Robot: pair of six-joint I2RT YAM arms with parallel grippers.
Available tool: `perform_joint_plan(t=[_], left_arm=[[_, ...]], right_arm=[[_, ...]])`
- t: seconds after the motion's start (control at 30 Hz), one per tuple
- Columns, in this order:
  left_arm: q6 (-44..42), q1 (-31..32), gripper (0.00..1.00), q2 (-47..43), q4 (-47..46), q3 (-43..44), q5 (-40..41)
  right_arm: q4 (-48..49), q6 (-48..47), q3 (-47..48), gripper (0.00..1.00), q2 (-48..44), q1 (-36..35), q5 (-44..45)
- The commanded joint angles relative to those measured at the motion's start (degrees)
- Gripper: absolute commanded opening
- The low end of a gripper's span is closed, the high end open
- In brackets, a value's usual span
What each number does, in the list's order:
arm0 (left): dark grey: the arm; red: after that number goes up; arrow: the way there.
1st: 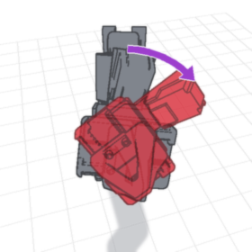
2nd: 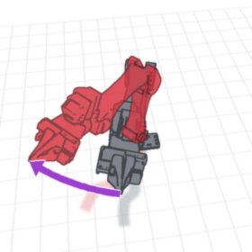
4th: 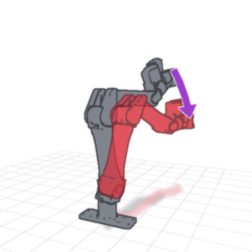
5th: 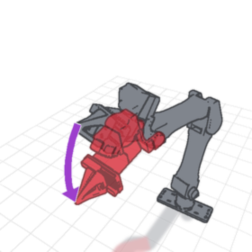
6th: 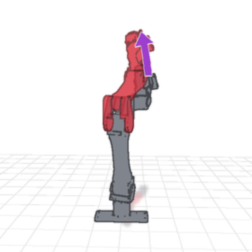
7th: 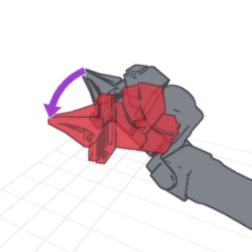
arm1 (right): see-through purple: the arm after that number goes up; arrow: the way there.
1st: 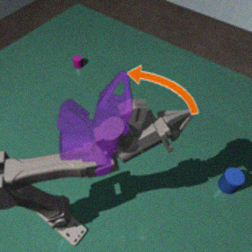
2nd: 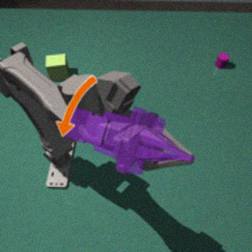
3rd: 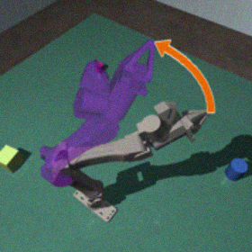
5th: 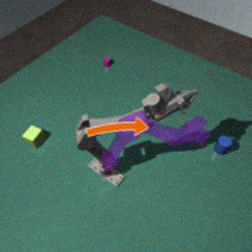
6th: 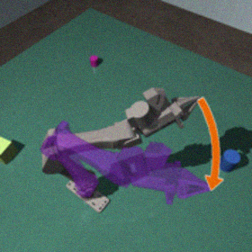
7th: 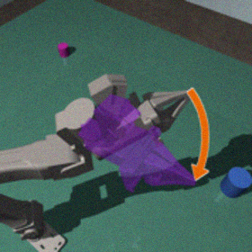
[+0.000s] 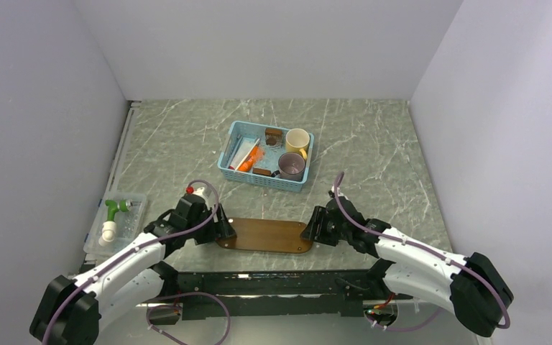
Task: Prepare toiletry sets of a toothbrush and toothpaste on the tray
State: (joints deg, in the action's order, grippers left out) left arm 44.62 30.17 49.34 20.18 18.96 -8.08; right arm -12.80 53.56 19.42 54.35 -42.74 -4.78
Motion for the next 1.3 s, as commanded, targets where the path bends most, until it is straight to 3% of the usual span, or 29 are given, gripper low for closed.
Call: perform_joint_plan(t=[0.0, 0.6, 0.8, 1.0, 1.03, 1.27], left_arm=[[-0.5, 0.3, 0.75, 1.4, -5.4, 0.6, -4.5], [1.1, 3.3, 0.76, 2.2, -6.6, -0.4, -4.4], [0.6, 3.3, 0.82, 2.0, -3.8, 0.8, -1.9], [-0.3, 3.3, 0.91, 1.1, 2.2, 4.8, 2.3], [-0.9, 3.2, 0.98, 1.1, 3.5, 6.0, 3.1], [-6.5, 3.3, 0.99, 1.1, 13.9, 17.4, 7.9]], right_arm=[[-0.9, -0.4, 4.0, 0.52, -0.8, 0.0, 3.7], [-4.3, -2.6, 5.8, 0.53, 1.5, 0.9, 6.9], [-7.8, -4.4, 7.0, 0.62, 0.2, 1.0, 9.3], [-13.4, -7.2, 11.2, 0.69, -1.1, 0.9, 14.1], [-14.3, -7.8, 12.1, 0.7, -1.1, 0.9, 15.2], [-18.2, -13.7, 20.5, 0.72, 0.5, 1.1, 21.8]])
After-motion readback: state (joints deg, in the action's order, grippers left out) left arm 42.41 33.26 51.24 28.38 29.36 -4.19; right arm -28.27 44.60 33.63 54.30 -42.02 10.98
